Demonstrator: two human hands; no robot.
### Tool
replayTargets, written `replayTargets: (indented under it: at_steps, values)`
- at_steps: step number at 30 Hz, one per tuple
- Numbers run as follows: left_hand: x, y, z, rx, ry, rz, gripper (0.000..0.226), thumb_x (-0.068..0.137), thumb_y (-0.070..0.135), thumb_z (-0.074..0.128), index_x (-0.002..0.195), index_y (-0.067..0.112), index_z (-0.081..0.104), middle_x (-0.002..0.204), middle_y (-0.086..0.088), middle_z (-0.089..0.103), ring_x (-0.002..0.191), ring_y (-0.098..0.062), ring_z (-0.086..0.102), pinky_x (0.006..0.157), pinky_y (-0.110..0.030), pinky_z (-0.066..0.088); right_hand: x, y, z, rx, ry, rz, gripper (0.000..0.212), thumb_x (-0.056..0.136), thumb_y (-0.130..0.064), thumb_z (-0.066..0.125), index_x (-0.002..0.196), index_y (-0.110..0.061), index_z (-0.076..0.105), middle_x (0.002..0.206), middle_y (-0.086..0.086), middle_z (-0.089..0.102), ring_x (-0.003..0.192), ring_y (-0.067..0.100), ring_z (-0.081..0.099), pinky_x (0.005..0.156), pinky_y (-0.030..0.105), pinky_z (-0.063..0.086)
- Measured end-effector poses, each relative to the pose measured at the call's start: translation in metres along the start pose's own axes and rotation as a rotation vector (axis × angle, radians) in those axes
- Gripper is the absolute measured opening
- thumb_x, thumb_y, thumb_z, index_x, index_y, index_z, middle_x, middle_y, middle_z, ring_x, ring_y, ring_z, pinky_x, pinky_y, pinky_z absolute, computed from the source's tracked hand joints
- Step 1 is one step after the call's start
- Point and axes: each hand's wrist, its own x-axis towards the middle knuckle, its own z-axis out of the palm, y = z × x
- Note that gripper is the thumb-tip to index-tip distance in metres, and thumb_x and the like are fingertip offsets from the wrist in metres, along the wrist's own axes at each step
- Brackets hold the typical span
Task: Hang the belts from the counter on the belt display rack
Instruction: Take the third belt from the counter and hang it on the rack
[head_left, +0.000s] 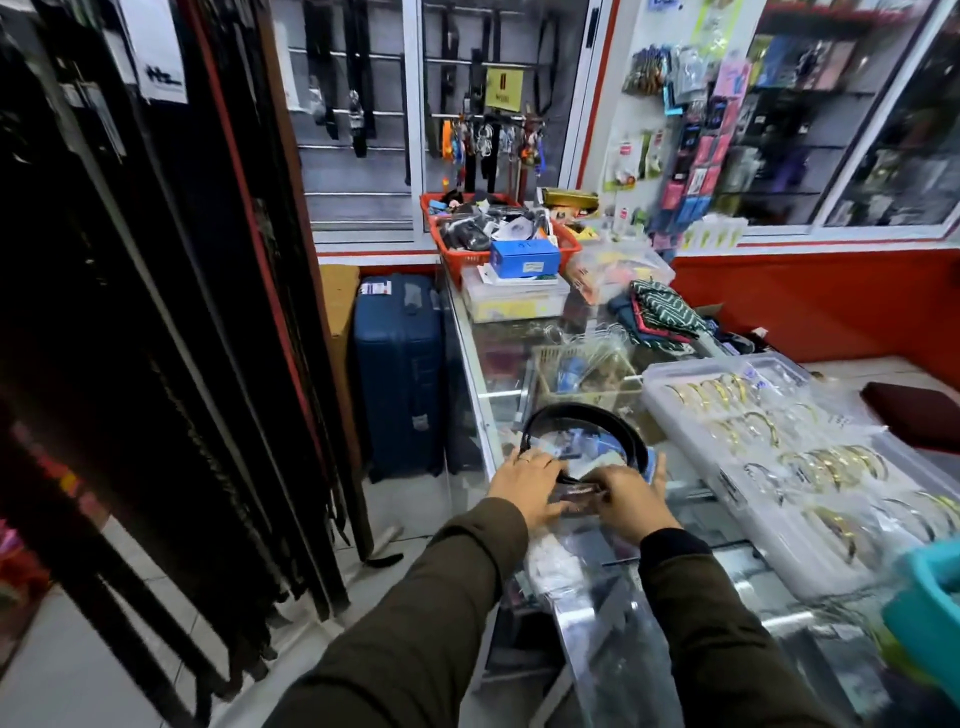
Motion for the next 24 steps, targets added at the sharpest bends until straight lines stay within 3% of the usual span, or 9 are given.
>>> replayTargets:
  at_steps: [4,6,8,12,15,17,19,21,24]
  values:
    - [-0.008,-0.009,-0.005,0.050,0.051,-0.030,0.038,0.100,0.038,0.057,0.129,0.014,0.057,0.132,-0.011,0.062,0.126,-0.031,0.054,0.107,-0.040,0.039,-0.002,-0.007,-0.002,0.057,0.031,-0.057,0.024,0.091,-0.024,0.062,0.114,-0.025,0.070,0.113,-0.001,0.077,0.122,0.023,0.064,0.124,0.046,0.012]
    - [-0.017,-0.015,-0.005,0.027,0.080,-0.035,0.035,0.099,0.038,0.057,0.125,0.014,0.058,0.128,-0.011,0.064,0.122,-0.031,0.056,0.103,-0.040,0.041,-0.005,-0.014,-0.005,0.119,0.011,-0.101,0.024,0.090,-0.021,0.066,0.113,-0.019,0.072,0.111,0.007,0.078,0.115,0.029,0.067,0.111,0.041,0.039]
    - [-0.026,-0.020,-0.007,-0.014,0.118,-0.043,0.034,0.100,0.037,0.056,0.125,0.014,0.058,0.127,-0.010,0.065,0.120,-0.031,0.057,0.101,-0.040,0.042,-0.008,-0.021,-0.011,0.179,-0.008,-0.116,0.025,0.090,-0.021,0.068,0.113,-0.017,0.073,0.111,0.009,0.077,0.111,0.031,0.069,0.095,0.040,0.053]
    - [-0.048,-0.031,-0.023,-0.122,0.203,-0.073,0.033,0.100,0.033,0.056,0.126,0.013,0.057,0.125,-0.010,0.064,0.118,-0.033,0.056,0.096,-0.042,0.045,-0.012,-0.042,-0.025,0.173,0.023,-0.197,0.021,0.093,-0.024,0.068,0.111,-0.015,0.073,0.109,0.007,0.076,0.106,0.029,0.069,0.078,0.030,0.047]
    - [-0.068,-0.044,-0.043,-0.158,0.292,-0.077,0.028,0.097,0.033,0.056,0.117,0.012,0.058,0.117,-0.010,0.064,0.112,-0.033,0.056,0.092,-0.042,0.045,-0.015,-0.066,-0.040,0.212,0.042,-0.285,0.013,0.091,-0.021,0.069,0.100,-0.014,0.073,0.092,0.001,0.068,0.093,0.026,0.067,0.074,0.032,0.045]
    - [-0.086,-0.054,-0.058,-0.136,0.363,-0.075,0.028,0.095,0.034,0.058,0.114,0.013,0.059,0.110,-0.008,0.065,0.107,-0.032,0.057,0.101,-0.042,0.042,-0.018,-0.083,-0.051,0.266,0.040,-0.340,0.005,0.089,-0.020,0.071,0.084,-0.021,0.070,0.080,-0.002,0.064,0.082,0.023,0.064,0.070,0.035,0.046]
    - [-0.103,-0.066,-0.071,-0.108,0.460,-0.057,0.025,0.091,0.035,0.061,0.109,0.017,0.061,0.101,-0.003,0.066,0.101,-0.028,0.059,0.116,-0.044,0.034,-0.022,-0.100,-0.059,0.353,0.019,-0.396,0.021,0.088,-0.018,0.072,0.072,-0.028,0.062,0.071,-0.003,0.062,0.073,0.018,0.062,0.069,0.038,0.047]
    - [-0.121,-0.077,-0.083,-0.125,0.582,-0.044,0.023,0.087,0.035,0.062,0.105,0.021,0.062,0.098,0.001,0.065,0.099,-0.023,0.060,0.117,-0.045,0.034,-0.026,-0.119,-0.063,0.471,-0.020,-0.457,0.015,0.089,-0.016,0.072,0.074,-0.017,0.067,0.067,0.005,0.063,0.068,0.014,0.058,0.067,0.038,0.048]
    - [-0.145,-0.090,-0.093,-0.261,0.755,-0.057,0.037,0.088,0.034,0.065,0.122,0.020,0.059,0.120,0.000,0.059,0.116,-0.019,0.055,0.110,-0.034,0.042,-0.032,-0.147,-0.068,0.693,-0.027,-0.474,0.005,0.090,-0.013,0.073,0.090,-0.014,0.078,0.074,0.002,0.074,0.069,0.006,0.062,0.067,0.031,0.051]
